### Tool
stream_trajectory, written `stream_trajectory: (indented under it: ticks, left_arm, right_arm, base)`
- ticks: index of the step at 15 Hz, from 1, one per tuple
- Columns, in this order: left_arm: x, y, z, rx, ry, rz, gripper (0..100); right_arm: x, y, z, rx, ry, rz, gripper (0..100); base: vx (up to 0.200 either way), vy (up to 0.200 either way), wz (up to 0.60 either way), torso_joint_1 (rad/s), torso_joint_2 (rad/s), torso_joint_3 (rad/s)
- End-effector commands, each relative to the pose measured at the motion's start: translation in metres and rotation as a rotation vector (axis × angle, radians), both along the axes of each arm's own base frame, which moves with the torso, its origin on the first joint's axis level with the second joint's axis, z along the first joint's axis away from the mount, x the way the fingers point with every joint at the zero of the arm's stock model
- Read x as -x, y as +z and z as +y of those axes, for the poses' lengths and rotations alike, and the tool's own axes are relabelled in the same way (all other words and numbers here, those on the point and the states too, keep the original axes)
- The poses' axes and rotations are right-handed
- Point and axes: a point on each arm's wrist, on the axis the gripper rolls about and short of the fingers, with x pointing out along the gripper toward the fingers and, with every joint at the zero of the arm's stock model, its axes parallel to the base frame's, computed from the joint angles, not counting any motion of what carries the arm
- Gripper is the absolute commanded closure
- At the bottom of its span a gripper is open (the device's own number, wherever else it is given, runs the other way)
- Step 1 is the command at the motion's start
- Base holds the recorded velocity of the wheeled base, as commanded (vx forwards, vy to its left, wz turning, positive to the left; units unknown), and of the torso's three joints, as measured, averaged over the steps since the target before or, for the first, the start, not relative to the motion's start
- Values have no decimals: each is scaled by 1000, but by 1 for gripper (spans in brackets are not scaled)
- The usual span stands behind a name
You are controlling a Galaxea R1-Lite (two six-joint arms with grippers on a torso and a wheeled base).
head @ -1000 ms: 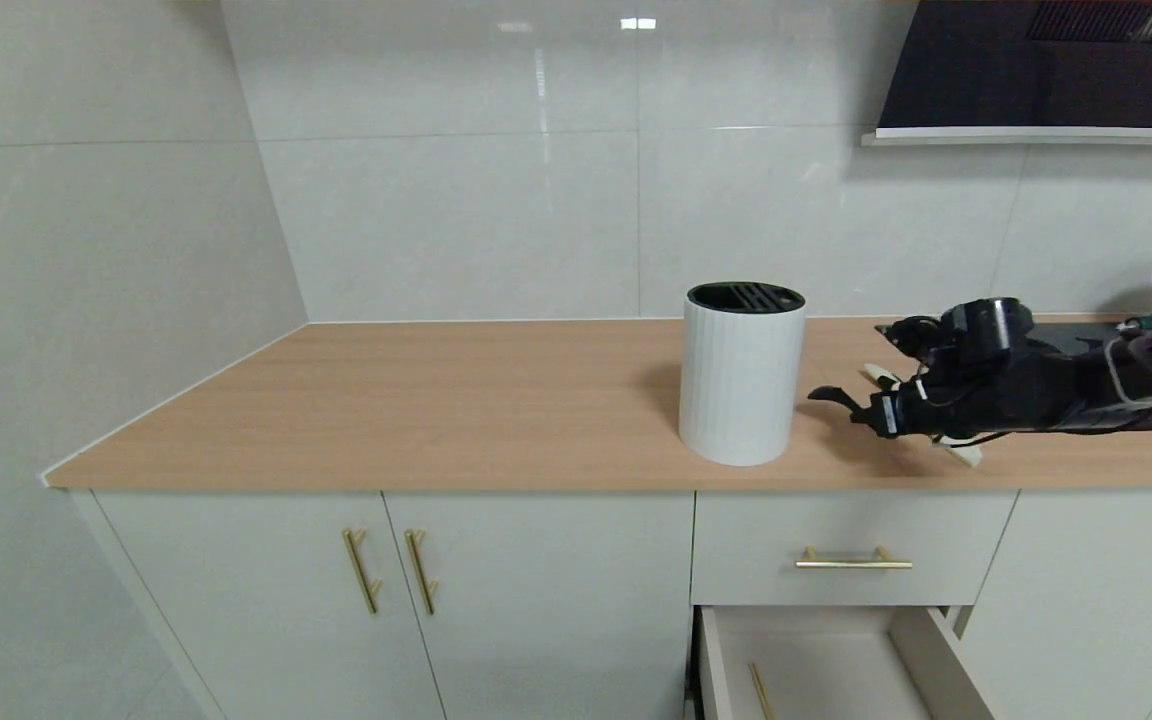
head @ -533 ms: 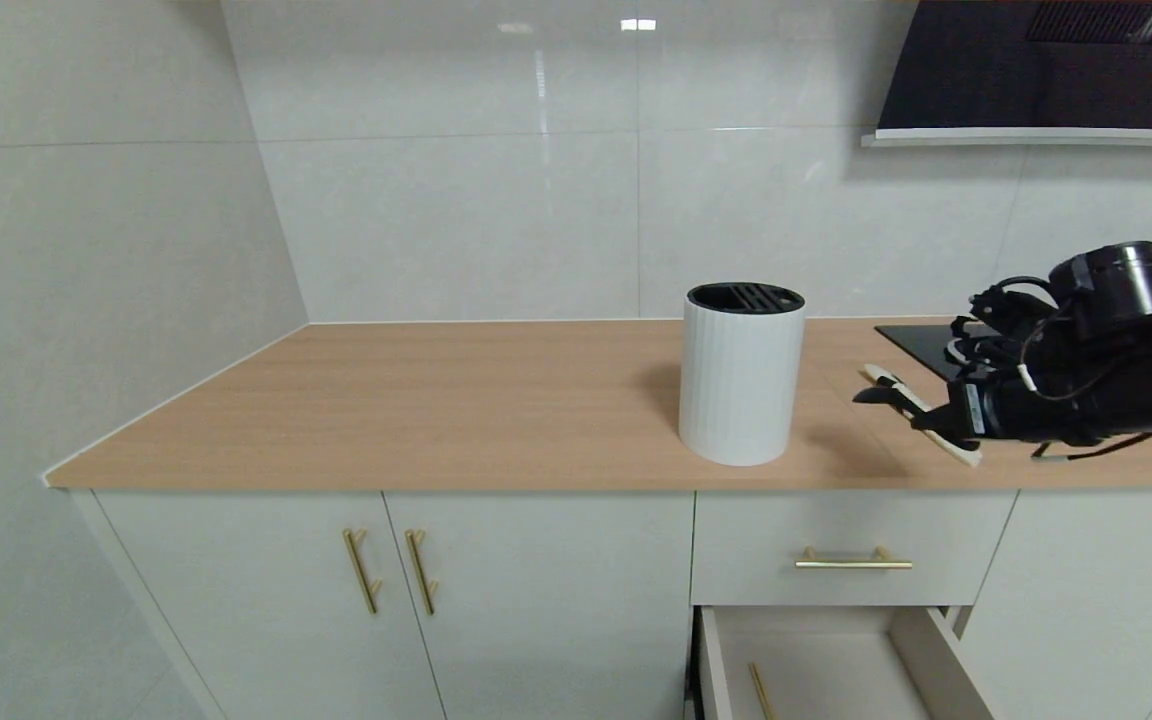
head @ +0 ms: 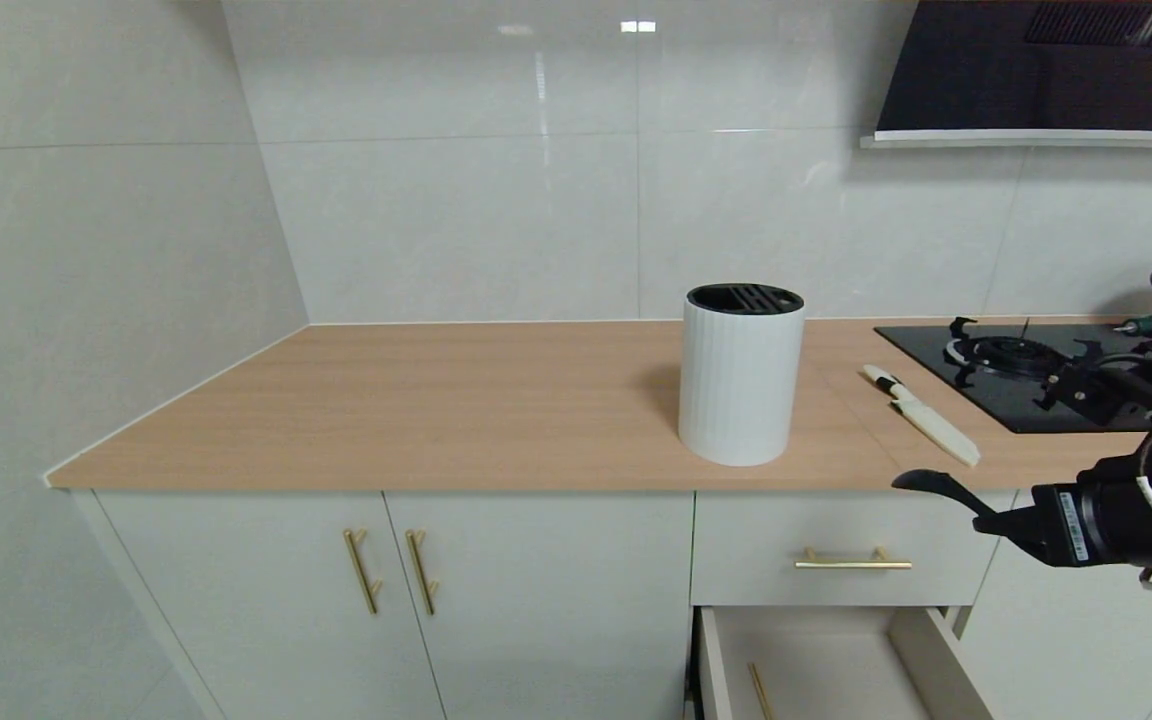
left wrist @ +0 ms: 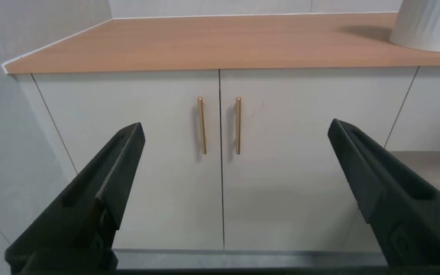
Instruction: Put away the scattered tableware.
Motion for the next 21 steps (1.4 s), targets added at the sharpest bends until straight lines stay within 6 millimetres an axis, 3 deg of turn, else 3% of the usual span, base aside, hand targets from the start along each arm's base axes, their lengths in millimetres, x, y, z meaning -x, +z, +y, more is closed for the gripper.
stream_trajectory:
  ticks: [1, 12, 21]
  left_arm:
    - [0, 0, 0, 1, 0, 0, 0]
    - [0, 0, 0, 0, 0, 0, 0]
    - [0, 0, 0, 0, 0, 0, 0]
  right_arm:
    - [1, -9, 0, 6, 0, 30, 100]
    - [-16, -33, 1, 54, -31, 119, 100]
    - [-17, -35, 1, 60, -32, 126, 100]
  base:
    - [0, 0, 0, 0, 0, 0]
    - [0, 0, 0, 0, 0, 0]
    - [0, 0, 0, -179, 430, 249]
